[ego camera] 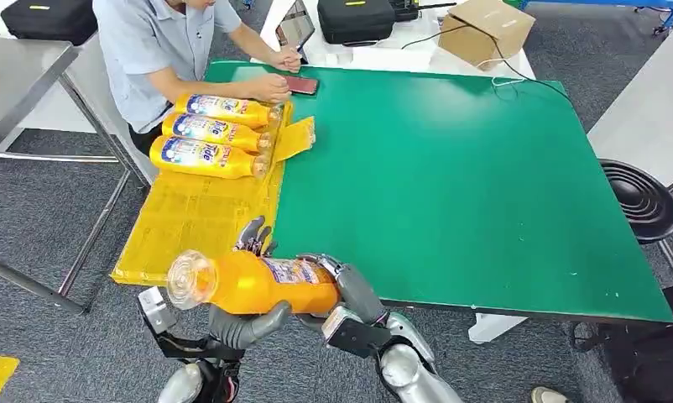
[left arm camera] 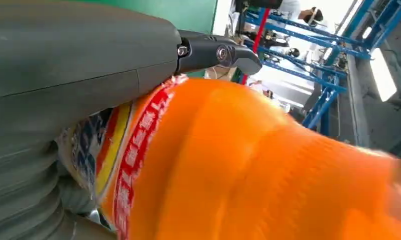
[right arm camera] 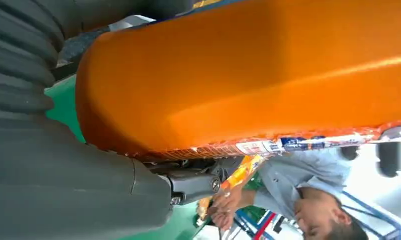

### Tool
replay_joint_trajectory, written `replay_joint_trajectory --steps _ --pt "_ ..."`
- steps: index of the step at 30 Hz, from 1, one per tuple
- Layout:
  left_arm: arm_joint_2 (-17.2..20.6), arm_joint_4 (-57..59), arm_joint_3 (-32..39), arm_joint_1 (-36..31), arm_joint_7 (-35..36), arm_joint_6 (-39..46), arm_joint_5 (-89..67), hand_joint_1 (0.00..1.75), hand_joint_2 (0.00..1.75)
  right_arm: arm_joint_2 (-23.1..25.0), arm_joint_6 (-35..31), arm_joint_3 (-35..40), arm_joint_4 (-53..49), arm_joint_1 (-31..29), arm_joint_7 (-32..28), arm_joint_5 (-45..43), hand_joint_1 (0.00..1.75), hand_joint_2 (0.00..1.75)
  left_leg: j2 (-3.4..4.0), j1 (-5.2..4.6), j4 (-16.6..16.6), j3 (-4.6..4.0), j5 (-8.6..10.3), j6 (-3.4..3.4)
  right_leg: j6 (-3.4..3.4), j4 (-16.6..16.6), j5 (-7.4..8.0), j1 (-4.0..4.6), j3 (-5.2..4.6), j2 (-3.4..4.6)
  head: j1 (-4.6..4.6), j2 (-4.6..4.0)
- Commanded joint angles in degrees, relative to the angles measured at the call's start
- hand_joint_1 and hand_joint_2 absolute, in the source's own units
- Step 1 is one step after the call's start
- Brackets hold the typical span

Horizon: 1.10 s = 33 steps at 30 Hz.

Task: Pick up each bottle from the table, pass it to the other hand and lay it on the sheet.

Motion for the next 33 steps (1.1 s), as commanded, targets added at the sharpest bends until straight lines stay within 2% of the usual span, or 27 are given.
replay_joint_trajectory --steps 1,5,11,12,13,19,24,33 --pt "2.95 -0.97 -1.65 -0.38 -0.25 -0.77 -0.75 0.0 1.75 0.11 -1.47 0.5 7.27 -3.94 0.62 1.95 1.75 1.75 0.13 0.01 -0.08 0.25 -0.06 -0.05 -0.1 -0.07 -0.04 0.03 0.21 0.06 0.0 0.0" --pt "3.53 -0.16 -2.46 -1.2 1.44 -0.38 -2.39 0.0 1.75 0.59 -4.67 2.26 9.27 -4.16 1.51 5.49 1.75 1.75 0.06 0.01 -0.05 0.14 -0.02 -0.04 -0.07 -0.04 -0.02 0.03 0.11 0.01 -0.02 0.0" --pt "3.66 0.74 -2.5 -1.4 2.2 0.6 -3.45 0.0 1.75 0.58 -4.72 2.28 9.52 -4.18 1.47 5.74 1.75 1.75 0.08 0.01 -0.07 0.25 -0.06 -0.04 -0.1 -0.06 -0.05 0.05 0.21 0.0 0.0 0.0" --pt "3.29 1.77 -2.33 -1.62 3.74 0.72 -2.26 0.33 1.75 0.59 -5.08 2.36 9.43 -4.1 1.33 6.1 1.75 1.75 0.06 0.0 -0.06 0.18 -0.03 -0.03 -0.06 -0.04 -0.03 0.02 0.14 0.0 -0.02 0.0" --pt "3.33 2.84 -2.22 -1.95 5.65 1.64 -2.13 1.75 1.75 0.7 -5.64 2.62 9.39 -3.96 1.36 6.71 1.75 1.75 0.09 0.01 -0.08 0.33 -0.08 -0.05 -0.11 -0.07 -0.08 0.04 0.29 0.0 0.0 0.0" --pt "2.97 6.9 -3.11 -3.89 8.04 2.61 -1.09 1.75 1.75 1.57 -5.16 3.58 9.31 -4.3 1.3 6.19 1.75 1.75 0.02 -0.02 -0.07 0.13 0.0 -0.02 -0.05 -0.04 -0.02 -0.01 0.1 -0.02 0.0 0.0" --pt "2.87 8.42 -3.2 -5.1 9.35 2.66 1.14 1.75 1.75 1.86 -5.19 4.43 9.74 -4.92 0.83 5.64 1.75 1.75 0.06 0.0 -0.09 0.3 -0.05 -0.06 -0.12 -0.05 -0.06 0.03 0.26 -0.02 0.0 0.0" --pt "2.87 8.42 -3.2 -5.1 9.35 2.66 1.14 1.75 1.75 1.86 -5.19 4.43 9.74 -4.92 0.83 5.64 1.75 1.75 0.1 0.01 -0.06 0.18 -0.04 -0.03 -0.07 -0.03 -0.03 0.03 0.13 0.04 0.0 0.0"
